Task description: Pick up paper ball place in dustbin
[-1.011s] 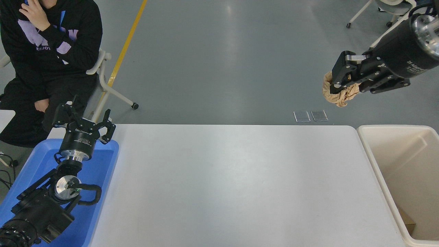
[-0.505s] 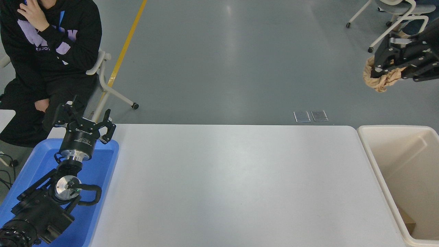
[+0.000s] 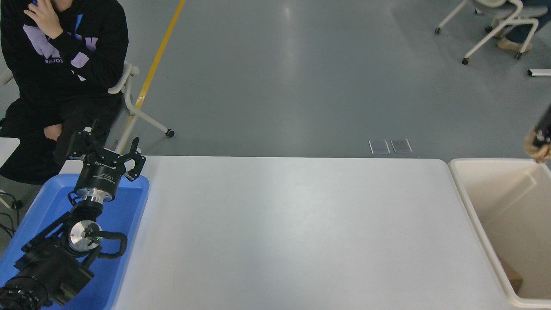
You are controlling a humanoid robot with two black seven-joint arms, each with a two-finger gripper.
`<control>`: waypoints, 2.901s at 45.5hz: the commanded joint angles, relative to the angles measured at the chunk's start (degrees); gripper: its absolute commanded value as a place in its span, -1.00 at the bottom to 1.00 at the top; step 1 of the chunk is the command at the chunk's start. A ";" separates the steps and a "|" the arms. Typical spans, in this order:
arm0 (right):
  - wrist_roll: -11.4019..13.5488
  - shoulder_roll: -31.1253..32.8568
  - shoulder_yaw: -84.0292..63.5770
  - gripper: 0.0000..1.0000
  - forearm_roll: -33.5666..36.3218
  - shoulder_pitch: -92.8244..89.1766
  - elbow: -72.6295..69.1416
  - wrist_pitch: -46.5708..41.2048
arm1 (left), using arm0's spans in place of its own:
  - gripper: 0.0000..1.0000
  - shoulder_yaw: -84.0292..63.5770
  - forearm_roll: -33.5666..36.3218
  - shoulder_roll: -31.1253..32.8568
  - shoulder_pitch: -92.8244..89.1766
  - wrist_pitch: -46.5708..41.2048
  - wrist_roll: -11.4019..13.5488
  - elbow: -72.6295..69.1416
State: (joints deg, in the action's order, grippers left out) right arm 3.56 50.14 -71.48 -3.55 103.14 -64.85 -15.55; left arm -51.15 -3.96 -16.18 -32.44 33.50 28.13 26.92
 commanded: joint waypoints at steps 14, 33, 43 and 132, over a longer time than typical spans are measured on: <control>-0.04 -9.88 26.30 -1.00 0.12 -48.02 35.12 15.20 | 0.98 0.00 0.00 0.01 0.00 -0.01 0.00 -0.02; -0.04 -23.77 38.44 -1.00 -0.05 -64.73 61.85 15.64 | 0.98 -0.09 0.00 0.01 0.00 -0.01 0.00 0.06; -0.04 -24.74 38.43 -1.00 0.03 -65.35 62.74 17.58 | 0.98 -0.09 0.00 0.01 0.00 0.07 0.00 0.06; 0.22 -14.02 35.98 0.80 0.21 -50.86 36.38 22.41 | 0.98 -0.09 0.00 0.01 -0.08 0.16 0.00 0.06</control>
State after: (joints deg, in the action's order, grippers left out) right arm 3.75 32.36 -33.52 -3.38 46.04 -18.75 7.01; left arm -51.24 -3.98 -16.17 -32.50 33.64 28.13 26.97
